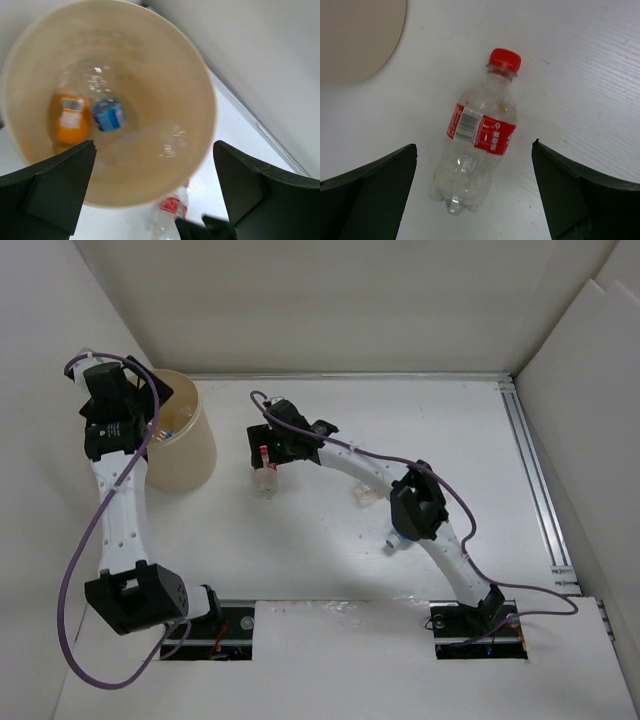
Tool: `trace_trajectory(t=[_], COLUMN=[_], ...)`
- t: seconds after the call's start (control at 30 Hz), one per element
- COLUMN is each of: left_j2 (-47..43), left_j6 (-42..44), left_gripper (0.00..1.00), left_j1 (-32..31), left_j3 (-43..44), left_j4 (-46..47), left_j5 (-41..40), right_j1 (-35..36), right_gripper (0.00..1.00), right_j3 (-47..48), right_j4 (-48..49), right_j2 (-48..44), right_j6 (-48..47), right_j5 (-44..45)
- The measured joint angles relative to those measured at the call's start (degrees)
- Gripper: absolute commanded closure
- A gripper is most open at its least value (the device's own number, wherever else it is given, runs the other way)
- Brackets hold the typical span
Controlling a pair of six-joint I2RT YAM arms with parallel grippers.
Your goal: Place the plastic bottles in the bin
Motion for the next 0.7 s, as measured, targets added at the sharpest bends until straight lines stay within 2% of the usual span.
trace_trajectory(t=[0.17,0.33,0.47,0.5,0.57,0.6,0.63,0.7], left_j2=[-8.3,-15.4,-19.0,-19.5,-20.4,-20.7,-20.9,-20.7], left_j6=[0.7,0.9,0.9,0.9,1.0,1.1,1.2,1.2], left_gripper=[0.0,0.0,0.0,0.0,0.0,0.0,0.0,0.0], left_j1=[-1.2,-1.2,-1.2,-1.2,-1.2,-1.2,-1.2,-1.5], left_j3=[-5.4,-8.8,-10.3,-10.8,-12.5,-13.6,-14.8,-17.7], left_j4=[2.1,3.6,4.5,5.0,6.4,6.9,7.8,9.6], left_j5=[8.3,14.8,21.5,22.9,26.3,28.0,30.3,34.6], right_j1=[-0.3,-0.6,-0.7,-0.8,-1.0,-1.0,-1.2,-1.7], right_gripper=[0.0,0.02,0.37,0.55,0.7,0.86,0.95,0.97], right_j3=[8.7,10.4,10.9,10.9,10.9,10.6,10.1,7.3], right_j4=[-2.3,-3.6,-4.0,-4.0,-3.7,-3.5,-3.0,-1.2], right_j2=[6.6,11.1,12.0,12.1,12.1,12.1,11.8,10.5], right_j6=[0.4,1.5,2.0,2.3,2.7,3.0,3.3,3.2], right_j5=[1.4,0.8,0.2,-0.1,-1.5,-1.8,-2.2,-3.1])
